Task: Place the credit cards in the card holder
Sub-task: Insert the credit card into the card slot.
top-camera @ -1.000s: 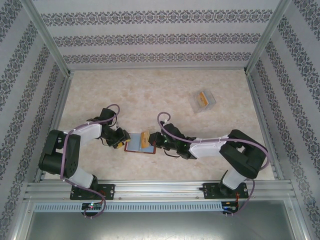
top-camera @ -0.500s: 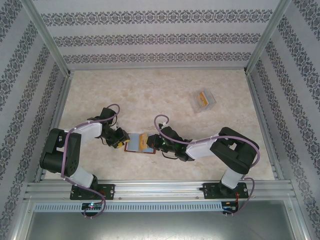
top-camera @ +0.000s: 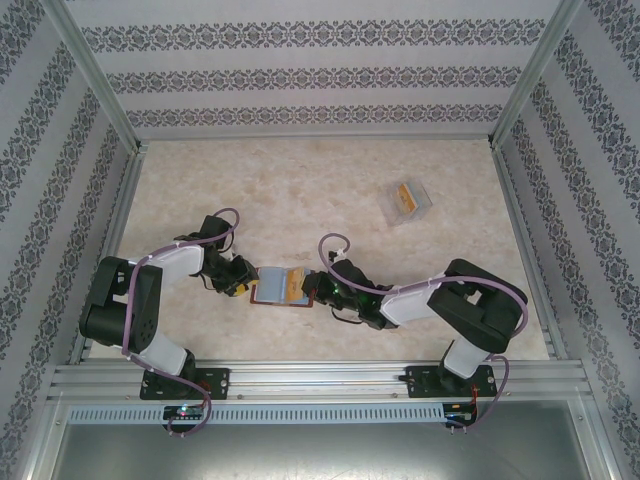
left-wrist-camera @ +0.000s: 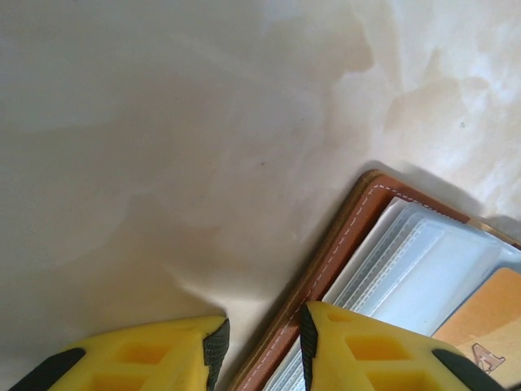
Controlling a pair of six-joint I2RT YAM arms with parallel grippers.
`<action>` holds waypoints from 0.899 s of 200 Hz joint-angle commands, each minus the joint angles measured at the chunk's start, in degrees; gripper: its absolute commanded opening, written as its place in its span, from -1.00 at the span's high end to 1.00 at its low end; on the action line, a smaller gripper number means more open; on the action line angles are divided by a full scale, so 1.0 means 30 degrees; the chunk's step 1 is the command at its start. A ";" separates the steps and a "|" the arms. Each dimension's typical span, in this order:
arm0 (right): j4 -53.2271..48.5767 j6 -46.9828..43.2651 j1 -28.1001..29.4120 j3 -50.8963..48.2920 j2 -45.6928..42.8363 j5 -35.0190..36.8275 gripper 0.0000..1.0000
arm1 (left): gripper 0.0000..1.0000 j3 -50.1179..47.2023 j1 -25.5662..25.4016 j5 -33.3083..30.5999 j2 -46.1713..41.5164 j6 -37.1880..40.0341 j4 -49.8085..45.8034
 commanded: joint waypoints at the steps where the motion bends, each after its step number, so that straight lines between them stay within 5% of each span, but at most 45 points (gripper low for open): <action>1: 0.0772 0.0438 0.0208 -0.0283 0.0512 0.0503 1.00 | 0.30 -0.1666 -0.0803 -0.0409 0.3123 0.0180 0.3742; 180: 0.5463 0.1557 -0.0230 0.0401 0.3728 -0.1965 1.00 | 0.36 -0.1708 -0.0805 -0.0090 0.3051 -0.0053 0.3840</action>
